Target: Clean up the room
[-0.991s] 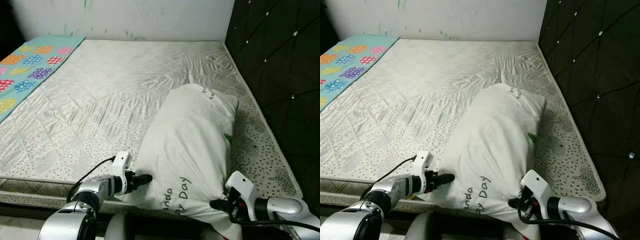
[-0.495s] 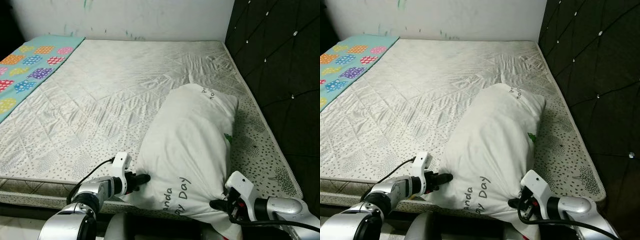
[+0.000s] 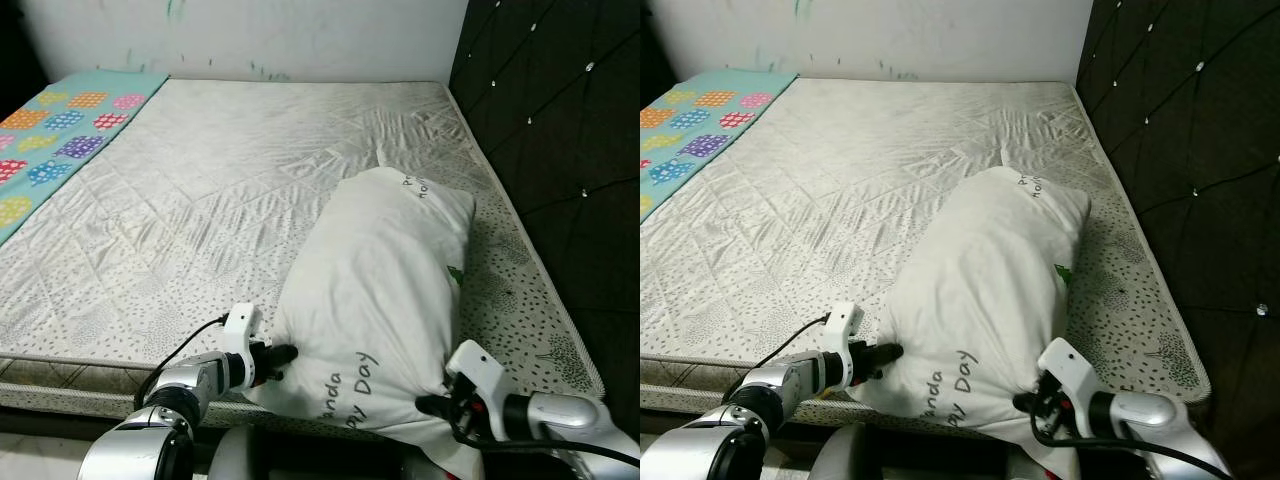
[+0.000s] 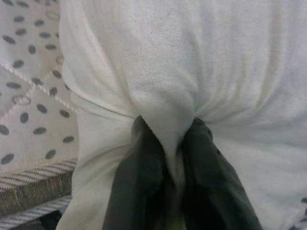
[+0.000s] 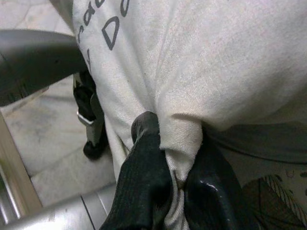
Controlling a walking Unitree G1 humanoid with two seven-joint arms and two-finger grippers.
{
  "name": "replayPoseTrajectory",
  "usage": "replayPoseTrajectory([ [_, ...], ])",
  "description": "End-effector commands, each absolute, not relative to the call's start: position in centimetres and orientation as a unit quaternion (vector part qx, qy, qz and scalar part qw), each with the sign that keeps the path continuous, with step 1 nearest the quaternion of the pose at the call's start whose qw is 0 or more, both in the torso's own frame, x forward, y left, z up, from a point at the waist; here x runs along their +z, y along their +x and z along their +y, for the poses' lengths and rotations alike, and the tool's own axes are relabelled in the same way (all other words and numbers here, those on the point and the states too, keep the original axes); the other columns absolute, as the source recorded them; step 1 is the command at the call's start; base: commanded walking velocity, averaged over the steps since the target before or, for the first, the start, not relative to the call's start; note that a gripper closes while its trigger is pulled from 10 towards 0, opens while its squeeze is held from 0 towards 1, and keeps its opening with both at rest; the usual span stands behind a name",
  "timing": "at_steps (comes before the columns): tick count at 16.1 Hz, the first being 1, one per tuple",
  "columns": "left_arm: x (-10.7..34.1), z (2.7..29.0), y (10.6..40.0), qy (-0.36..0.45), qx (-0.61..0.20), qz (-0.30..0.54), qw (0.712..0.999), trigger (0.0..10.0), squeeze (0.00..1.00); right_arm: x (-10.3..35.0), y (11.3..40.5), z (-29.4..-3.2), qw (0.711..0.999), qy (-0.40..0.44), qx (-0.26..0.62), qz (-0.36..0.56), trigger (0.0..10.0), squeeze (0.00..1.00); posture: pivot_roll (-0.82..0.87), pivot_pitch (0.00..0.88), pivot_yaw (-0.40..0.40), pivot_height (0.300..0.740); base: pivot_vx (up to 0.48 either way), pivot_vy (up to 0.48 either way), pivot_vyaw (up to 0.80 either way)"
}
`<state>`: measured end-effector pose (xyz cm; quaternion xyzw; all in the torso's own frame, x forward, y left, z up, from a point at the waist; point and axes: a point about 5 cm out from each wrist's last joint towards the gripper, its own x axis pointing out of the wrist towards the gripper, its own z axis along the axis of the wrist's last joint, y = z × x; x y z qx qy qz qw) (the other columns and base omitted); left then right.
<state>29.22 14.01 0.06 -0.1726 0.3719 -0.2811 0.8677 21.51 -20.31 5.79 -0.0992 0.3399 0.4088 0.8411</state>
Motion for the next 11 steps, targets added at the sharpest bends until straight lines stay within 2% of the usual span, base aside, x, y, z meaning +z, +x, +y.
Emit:
replayPoseTrajectory([
  [1, 0.2, 13.8, 29.4, -0.189, -0.274, 0.360, 0.872, 0.0, 0.00, 6.2, 22.0, -19.5, 0.845, -0.100, 0.421, 0.315, 0.0, 0.00, -0.27, 0.000, 0.035, 0.617, 0.000, 0.000, 0.00],
  [5, 1.2, 15.2, 30.3, -0.201, -0.255, 0.322, 0.889, 0.0, 0.00, 6.1, 23.1, -19.2, 0.857, -0.108, 0.405, 0.301, 0.0, 0.00, -0.25, 0.000, 0.031, 0.617, 0.000, 0.000, 0.00],
  [7, 1.7, 16.1, 30.7, -0.205, -0.244, 0.299, 0.899, 0.0, 0.00, 6.1, 24.2, -19.2, 0.873, -0.104, 0.379, 0.287, 0.0, 0.00, -0.22, 0.000, 0.025, 0.617, 0.000, 0.000, 0.00],
  [9, 2.3, 17.5, 30.9, -0.182, -0.228, 0.261, 0.920, 0.0, 0.00, 6.1, 25.4, -18.9, 0.897, -0.109, 0.337, 0.266, 0.0, 0.00, -0.20, 0.000, 0.026, 0.617, 0.000, 0.000, 0.00],
  [11, 3.4, 18.9, 30.8, -0.152, -0.178, 0.176, 0.956, 0.0, 0.00, 6.7, 26.6, -18.4, 0.926, -0.092, 0.284, 0.231, 0.0, 0.00, -0.18, 0.000, 0.024, 0.617, 0.000, 0.000, 0.00],
])
